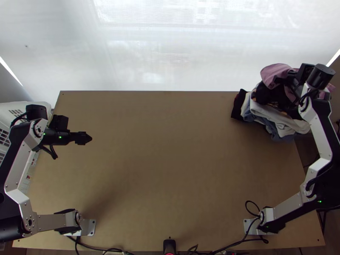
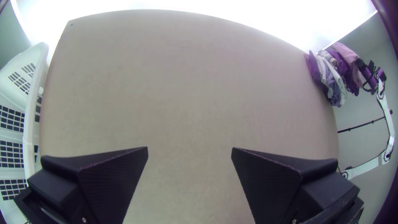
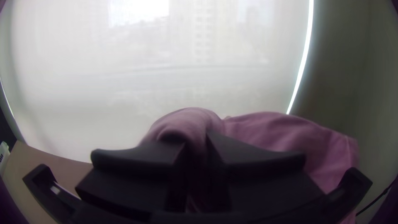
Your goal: Fold the t-shirt
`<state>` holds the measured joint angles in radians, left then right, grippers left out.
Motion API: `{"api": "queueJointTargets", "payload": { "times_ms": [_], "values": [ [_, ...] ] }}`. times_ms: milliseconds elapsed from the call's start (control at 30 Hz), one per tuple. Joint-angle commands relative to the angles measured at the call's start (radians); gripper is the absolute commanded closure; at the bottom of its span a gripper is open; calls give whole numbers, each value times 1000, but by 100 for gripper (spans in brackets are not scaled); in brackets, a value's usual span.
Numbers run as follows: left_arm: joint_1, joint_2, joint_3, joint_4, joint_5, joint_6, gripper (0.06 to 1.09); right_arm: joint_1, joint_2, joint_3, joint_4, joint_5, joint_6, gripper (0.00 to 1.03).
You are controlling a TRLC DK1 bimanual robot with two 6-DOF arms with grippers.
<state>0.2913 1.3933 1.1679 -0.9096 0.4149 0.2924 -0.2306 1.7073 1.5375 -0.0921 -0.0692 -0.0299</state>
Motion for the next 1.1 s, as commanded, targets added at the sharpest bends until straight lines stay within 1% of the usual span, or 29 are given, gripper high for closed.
{"api": "queueJointTargets", "payload": {
  "times_ms": [0, 33, 67, 100, 233, 333, 433, 500, 667, 767, 833, 933, 1067],
  "values": [
    [-4, 0, 6, 2, 1, 4, 10, -21, -38, -148, 20, 2, 2, 46],
    [-4, 0, 6, 2, 1, 5, 10, -26, -43, -162, 20, 3, 4, 29],
    [-4, 1, 6, 2, 1, 5, 10, -27, -46, -174, 20, 2, 1, 15],
    [-6, 1, 6, 2, 1, 7, 10, -29, -46, -181, 12, 3, -5, 5],
    [-11, 3, 6, 3, 1, 7, 10, -32, -103, -203, -15, -4, -22, 4],
    [-11, 3, 1, 5, 2, 4, 10, -33, -189, -198, -34, -38, -21, 4],
    [-11, -4, -16, 11, 4, 1, 10, -33, -278, -166, -43, -72, -18, 4],
    [-11, -7, -30, 14, 5, 4, 10, -35, -294, -111, -47, -84, -16, 4],
    [-38, -13, -48, 21, 5, -10, 10, -33, -186, 29, -51, -86, -13, 4],
    [-53, -20, -50, 21, 5, -19, 10, -33, -95, 33, -40, -86, -2, 5],
    [-57, -31, -54, 20, 4, -19, 10, -33, -52, -2, -34, -84, -2, 5],
    [-55, -56, -74, 18, 4, -13, 10, -36, -37, -119, -6, -84, -1, 5],
    [-41, -94, -117, 17, 4, -2, 10, -56, -55, -338, 124, -83, -2, 5]
  ]
}}
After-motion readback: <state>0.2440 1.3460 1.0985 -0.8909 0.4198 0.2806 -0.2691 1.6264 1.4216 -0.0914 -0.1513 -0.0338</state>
